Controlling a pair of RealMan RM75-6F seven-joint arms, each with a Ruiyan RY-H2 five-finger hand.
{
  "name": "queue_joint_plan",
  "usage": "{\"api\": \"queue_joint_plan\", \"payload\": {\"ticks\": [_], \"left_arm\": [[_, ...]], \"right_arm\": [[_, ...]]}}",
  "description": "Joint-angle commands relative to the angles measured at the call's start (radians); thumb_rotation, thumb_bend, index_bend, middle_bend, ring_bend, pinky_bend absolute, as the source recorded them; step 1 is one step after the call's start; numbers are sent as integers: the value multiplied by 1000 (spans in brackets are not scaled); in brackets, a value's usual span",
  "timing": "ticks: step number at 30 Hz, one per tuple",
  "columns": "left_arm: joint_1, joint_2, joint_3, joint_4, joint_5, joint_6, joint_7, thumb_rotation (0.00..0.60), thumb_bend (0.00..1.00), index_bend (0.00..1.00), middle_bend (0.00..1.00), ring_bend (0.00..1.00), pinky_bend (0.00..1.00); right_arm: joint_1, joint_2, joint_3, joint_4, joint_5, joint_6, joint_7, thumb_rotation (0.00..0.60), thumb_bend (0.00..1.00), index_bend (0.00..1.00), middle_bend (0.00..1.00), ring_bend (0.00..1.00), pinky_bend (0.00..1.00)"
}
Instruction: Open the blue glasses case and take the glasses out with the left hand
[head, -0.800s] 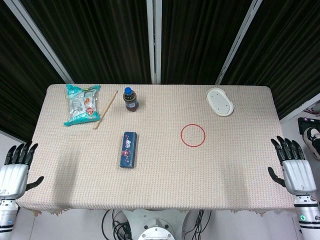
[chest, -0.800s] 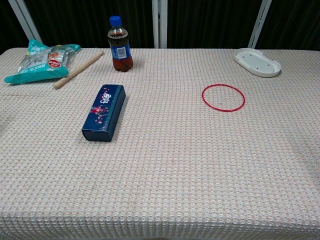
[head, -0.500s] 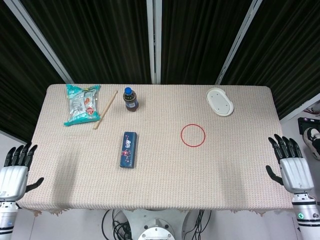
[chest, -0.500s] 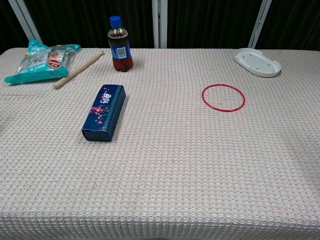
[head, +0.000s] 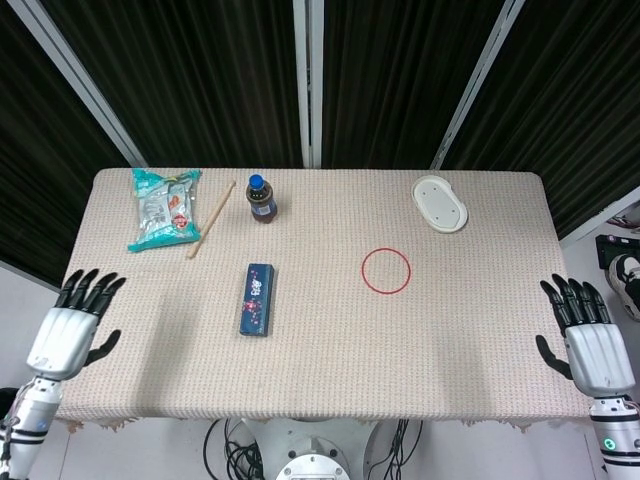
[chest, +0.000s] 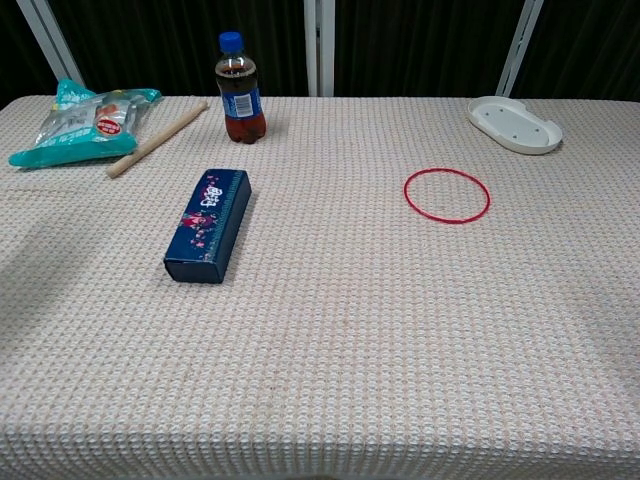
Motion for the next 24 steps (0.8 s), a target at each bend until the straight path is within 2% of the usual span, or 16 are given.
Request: {"api": "queue_joint_plan", "payload": {"ticks": [1, 7, 12, 18, 24], "left_arm": [[-172, 38, -51, -62, 44, -194, -47, 600, 454, 172, 162, 0, 0], [-413, -29, -134, -63, -26, -483, -77, 600, 572, 194, 191, 0, 0], [-572, -141, -178, 7, -129, -668, -86, 600, 586, 202, 222, 0, 0], [-704, -268, -186, 134, -242, -806, -13, 600, 578, 205, 244, 0, 0], [-791, -362, -160, 267, -389, -896, 84, 600, 575, 208, 269, 0, 0]], "right_arm": [[2, 6, -5, -4, -21, 9, -1, 600, 342, 0, 36, 0, 0], [1, 10, -14, -13, -45, 16, -4, 600, 440, 0, 40, 0, 0], [-5, 14, -21, -16, -49, 21, 1, 600, 471, 0, 41, 0, 0], [-12, 15, -21, -14, -45, 28, 3, 600, 476, 0, 42, 0, 0], [-14, 12, -20, -5, -34, 22, 15, 600, 475, 0, 43, 0, 0]]}}
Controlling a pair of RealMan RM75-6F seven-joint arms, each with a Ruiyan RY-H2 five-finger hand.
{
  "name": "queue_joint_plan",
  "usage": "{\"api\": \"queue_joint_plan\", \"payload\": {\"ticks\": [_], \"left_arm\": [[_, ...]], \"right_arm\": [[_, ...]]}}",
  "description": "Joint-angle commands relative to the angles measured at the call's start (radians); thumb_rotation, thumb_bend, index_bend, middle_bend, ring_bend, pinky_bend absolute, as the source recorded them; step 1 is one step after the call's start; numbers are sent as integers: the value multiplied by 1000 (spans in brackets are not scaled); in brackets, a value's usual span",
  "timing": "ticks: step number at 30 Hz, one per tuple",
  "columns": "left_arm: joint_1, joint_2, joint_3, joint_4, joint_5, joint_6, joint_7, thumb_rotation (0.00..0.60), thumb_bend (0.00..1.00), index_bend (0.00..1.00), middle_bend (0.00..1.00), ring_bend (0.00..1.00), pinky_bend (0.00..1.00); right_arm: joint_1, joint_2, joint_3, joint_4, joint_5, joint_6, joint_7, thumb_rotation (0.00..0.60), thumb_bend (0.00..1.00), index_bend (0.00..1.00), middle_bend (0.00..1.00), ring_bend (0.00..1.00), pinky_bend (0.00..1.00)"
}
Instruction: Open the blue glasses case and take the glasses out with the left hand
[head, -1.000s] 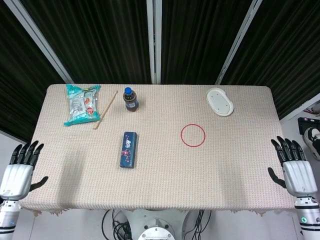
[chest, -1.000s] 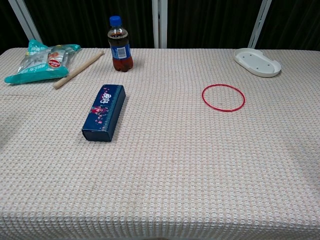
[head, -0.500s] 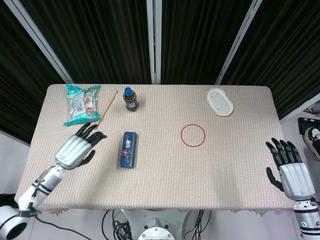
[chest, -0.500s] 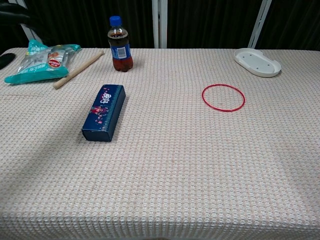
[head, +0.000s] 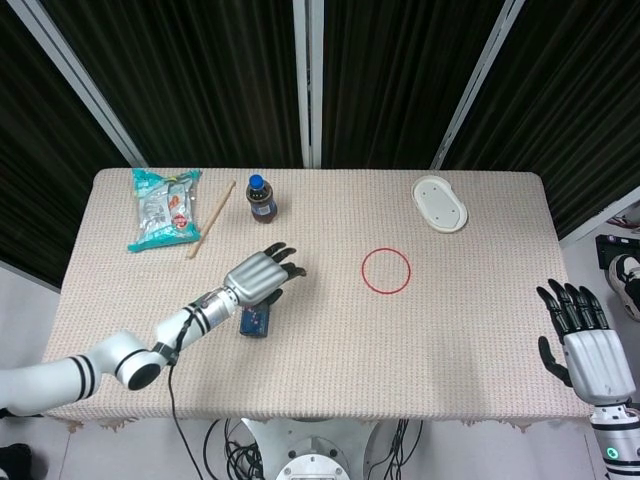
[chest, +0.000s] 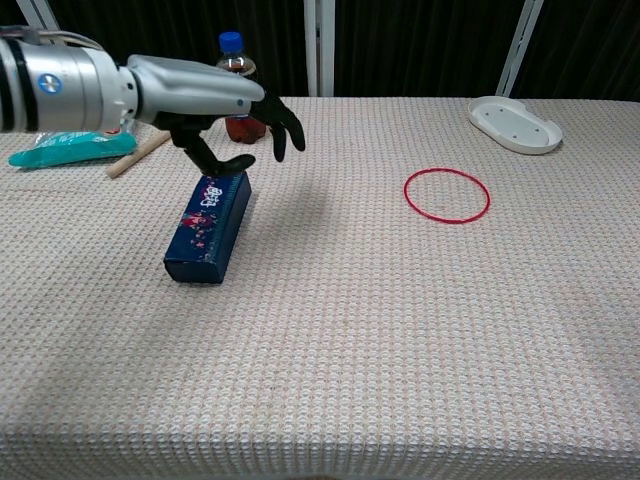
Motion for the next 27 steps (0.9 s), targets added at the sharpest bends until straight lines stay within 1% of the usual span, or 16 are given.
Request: {"api": "queue_joint_plan", "payload": {"ticks": [1, 6, 10, 16, 21, 24, 27], "left_arm": [[-60, -65, 19, 85, -110, -60, 68, 600, 575, 210, 271, 0, 0], [-95, -93, 61, 143, -244, -79, 124, 600, 574, 221, 295, 0, 0], [-117, -73, 103, 137, -352, -71, 173, 600, 574, 229, 352, 5, 0], [-114, -13, 170, 70, -491, 6, 226, 600, 572, 248, 378, 20, 0], [-94, 47, 217, 8, -608, 60, 227, 600, 569, 257, 389, 28, 0], [-66, 79, 229, -34, -633, 107, 207, 600, 568, 257, 390, 28, 0], [-41, 112, 239, -81, -647, 131, 185, 600, 568, 257, 390, 28, 0]], "right_arm": [[0, -1, 1, 4, 4, -2, 5, 600, 475, 0, 43, 0, 0], [2, -5, 3, 12, 13, -11, 12, 600, 475, 0, 43, 0, 0], [5, -7, 5, 14, 16, -15, 15, 600, 475, 0, 43, 0, 0], [14, -10, 7, 12, 13, -27, 11, 600, 475, 0, 43, 0, 0], [21, -13, 7, 9, 4, -30, 7, 600, 475, 0, 43, 0, 0], [22, -15, 6, 8, 1, -30, 8, 600, 475, 0, 43, 0, 0], [23, -16, 7, 10, 1, -31, 11, 600, 475, 0, 43, 0, 0]]}}
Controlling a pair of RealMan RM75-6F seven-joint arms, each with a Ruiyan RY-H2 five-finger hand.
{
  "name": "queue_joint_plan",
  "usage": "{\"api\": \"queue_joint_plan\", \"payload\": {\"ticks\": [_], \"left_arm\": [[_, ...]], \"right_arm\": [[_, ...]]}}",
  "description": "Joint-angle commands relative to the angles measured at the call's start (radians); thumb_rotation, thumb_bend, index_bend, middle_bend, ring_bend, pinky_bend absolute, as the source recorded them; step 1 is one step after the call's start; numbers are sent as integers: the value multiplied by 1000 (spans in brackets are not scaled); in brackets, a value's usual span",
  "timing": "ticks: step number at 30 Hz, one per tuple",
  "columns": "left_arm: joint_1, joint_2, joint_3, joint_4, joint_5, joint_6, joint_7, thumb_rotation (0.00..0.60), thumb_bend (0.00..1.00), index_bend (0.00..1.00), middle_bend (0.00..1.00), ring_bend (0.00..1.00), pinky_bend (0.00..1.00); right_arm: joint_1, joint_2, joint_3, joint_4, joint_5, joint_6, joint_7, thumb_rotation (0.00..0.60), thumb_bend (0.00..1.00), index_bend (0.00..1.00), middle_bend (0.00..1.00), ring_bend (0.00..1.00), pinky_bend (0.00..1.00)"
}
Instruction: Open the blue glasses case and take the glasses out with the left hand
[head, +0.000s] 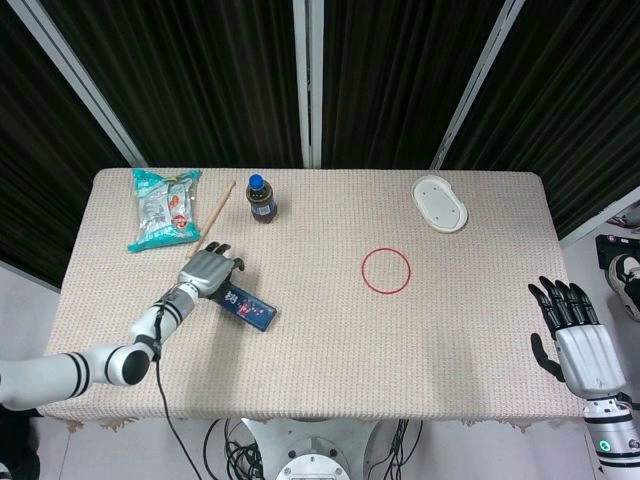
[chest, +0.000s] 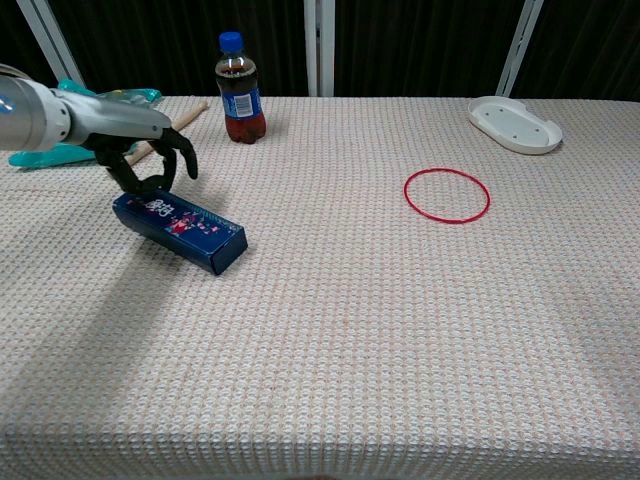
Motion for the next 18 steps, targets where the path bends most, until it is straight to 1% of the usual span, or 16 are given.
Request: {"api": "queue_joint_plan", "payload": {"ticks": [1, 3, 6, 9, 10, 11, 13, 15, 18], "left_arm": [[32, 45, 19, -60, -26, 26, -28, 600, 568, 257, 390, 28, 0], [40, 66, 22, -94, -30, 27, -42, 600, 566, 257, 390, 28, 0], [58, 82, 16, -131, 8, 53, -60, 600, 554, 257, 390, 28, 0], [72, 102, 10, -175, 43, 83, -69, 600, 509, 257, 388, 28, 0], [78, 106, 4, -187, 59, 95, -76, 600, 461, 257, 383, 28, 0], [86, 108, -3, -198, 83, 111, -85, 600, 391, 257, 371, 28, 0], [113, 101, -14, -211, 164, 163, -104, 600, 283, 253, 337, 29, 0], [135, 81, -7, -206, 252, 210, -98, 600, 239, 229, 293, 28, 0], [146, 52, 14, -196, 316, 241, -50, 600, 216, 175, 232, 28, 0]], "right_arm": [[0, -1, 1, 2, 0, 2, 3, 600, 474, 0, 43, 0, 0], [1, -2, 2, 4, -1, 5, 7, 600, 473, 0, 43, 0, 0], [0, -2, 2, 7, -2, 7, 11, 600, 473, 0, 43, 0, 0], [-2, 0, 2, 8, -3, 13, 15, 600, 472, 0, 43, 0, 0], [-3, 1, 2, 9, -4, 16, 16, 600, 472, 0, 43, 0, 0], [-5, 1, 2, 10, -4, 18, 17, 600, 470, 0, 43, 0, 0], [-7, 0, 1, 14, -5, 24, 22, 600, 460, 0, 43, 0, 0], [-9, 0, 0, 17, -5, 24, 27, 600, 445, 0, 43, 0, 0], [-9, -2, -2, 21, -6, 24, 30, 600, 431, 0, 43, 0, 0]]}}
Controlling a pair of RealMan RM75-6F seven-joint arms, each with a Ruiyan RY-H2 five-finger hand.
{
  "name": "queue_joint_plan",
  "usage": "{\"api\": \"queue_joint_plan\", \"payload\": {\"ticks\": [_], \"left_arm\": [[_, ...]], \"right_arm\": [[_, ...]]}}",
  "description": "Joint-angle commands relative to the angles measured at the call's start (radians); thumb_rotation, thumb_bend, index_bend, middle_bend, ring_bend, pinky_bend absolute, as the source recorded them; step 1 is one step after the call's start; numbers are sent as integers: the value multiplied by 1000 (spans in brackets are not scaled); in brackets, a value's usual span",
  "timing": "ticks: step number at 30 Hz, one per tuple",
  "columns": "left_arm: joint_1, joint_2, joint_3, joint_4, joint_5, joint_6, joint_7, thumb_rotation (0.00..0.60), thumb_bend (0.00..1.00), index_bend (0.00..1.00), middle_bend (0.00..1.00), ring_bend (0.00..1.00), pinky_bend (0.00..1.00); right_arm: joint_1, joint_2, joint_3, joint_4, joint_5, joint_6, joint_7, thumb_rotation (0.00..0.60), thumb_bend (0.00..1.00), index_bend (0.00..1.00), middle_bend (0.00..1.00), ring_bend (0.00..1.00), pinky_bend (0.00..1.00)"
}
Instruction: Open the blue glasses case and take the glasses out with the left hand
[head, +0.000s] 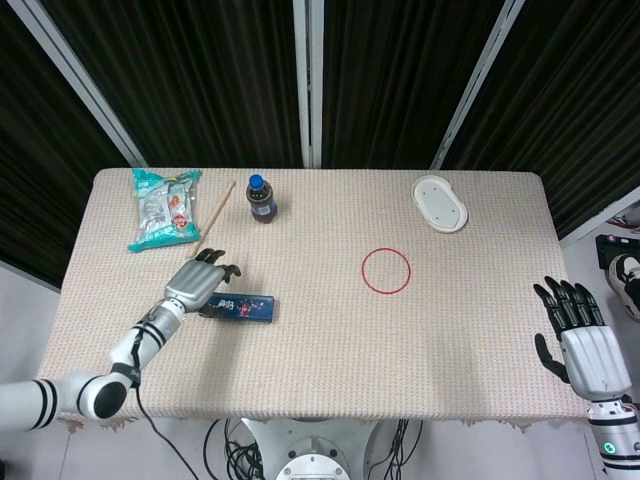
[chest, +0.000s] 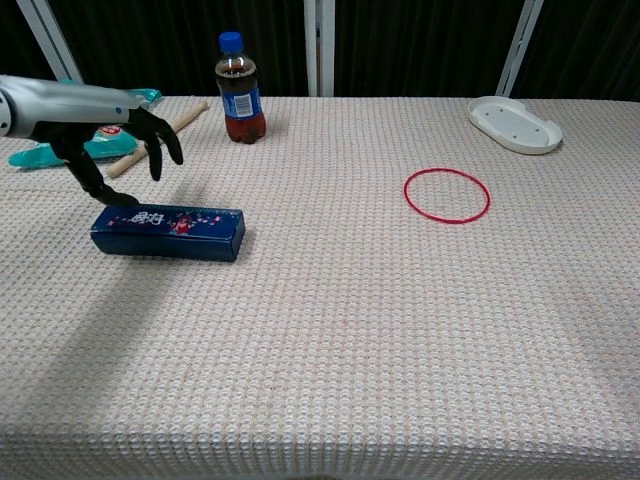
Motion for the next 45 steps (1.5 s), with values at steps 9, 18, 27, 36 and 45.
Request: {"api": "queue_joint_plan", "payload": {"ticks": [9, 18, 27, 36, 45], "left_arm": [[30, -111, 19, 35, 72, 69, 145, 600, 210, 204, 211, 28, 0], [37, -141, 11, 63, 42, 66, 170, 600, 246, 258, 283, 56, 0], [37, -143, 4, 75, 28, 44, 174, 600, 278, 286, 322, 65, 0], [34, -144, -1, 96, 17, 14, 165, 600, 358, 340, 368, 98, 0], [33, -153, -11, 162, 34, -36, 109, 600, 564, 374, 399, 128, 0]], "right_arm": [[-2, -5, -3, 11, 3, -3, 11, 600, 429, 0, 43, 0, 0], [-3, -7, -4, 20, 11, -7, 20, 600, 429, 0, 43, 0, 0], [-2, -8, -3, 23, 15, -11, 24, 600, 429, 0, 43, 0, 0], [2, -8, -1, 28, 25, -24, 27, 600, 430, 0, 48, 0, 0], [8, -12, 0, 35, 39, -43, 36, 600, 430, 0, 48, 0, 0]]}}
